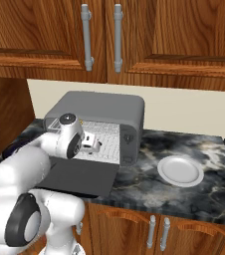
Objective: Open the toaster oven door. Place the bread on the top rack in the toaster oven and place the chicken drumstick on the bottom rack.
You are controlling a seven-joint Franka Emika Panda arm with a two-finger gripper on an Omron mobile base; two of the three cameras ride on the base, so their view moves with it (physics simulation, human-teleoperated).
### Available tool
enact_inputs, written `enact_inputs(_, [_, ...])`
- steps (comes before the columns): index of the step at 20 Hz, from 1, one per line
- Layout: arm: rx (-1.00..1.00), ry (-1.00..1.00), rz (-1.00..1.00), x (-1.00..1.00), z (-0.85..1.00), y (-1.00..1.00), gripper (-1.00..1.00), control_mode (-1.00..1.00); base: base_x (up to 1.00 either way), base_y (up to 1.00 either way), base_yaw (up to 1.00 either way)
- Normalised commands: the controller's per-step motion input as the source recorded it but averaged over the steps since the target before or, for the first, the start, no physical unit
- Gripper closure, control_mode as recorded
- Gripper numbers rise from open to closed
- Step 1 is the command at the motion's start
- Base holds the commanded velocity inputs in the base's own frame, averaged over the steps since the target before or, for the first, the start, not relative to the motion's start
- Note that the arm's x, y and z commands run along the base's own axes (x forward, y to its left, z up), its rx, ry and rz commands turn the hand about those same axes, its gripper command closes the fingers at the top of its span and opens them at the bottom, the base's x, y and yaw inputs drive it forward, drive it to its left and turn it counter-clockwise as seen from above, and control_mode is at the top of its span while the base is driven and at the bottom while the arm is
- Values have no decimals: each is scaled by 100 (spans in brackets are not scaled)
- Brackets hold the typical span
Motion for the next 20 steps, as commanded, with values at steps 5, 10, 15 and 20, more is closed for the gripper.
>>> enact_inputs(5, [-3, -10, 0, 29, -34, 0, -100, -100, 0, 0, 0])
enact_inputs(10, [0, -7, 1, -83, 20, 6, -100, -100, 0, 0, 0])
enact_inputs(15, [0, 0, 1, -100, 76, 43, -100, -100, 0, 0, 0])
enact_inputs(20, [-4, 0, 0, -91, 100, 81, -100, -100, 0, 0, 0])
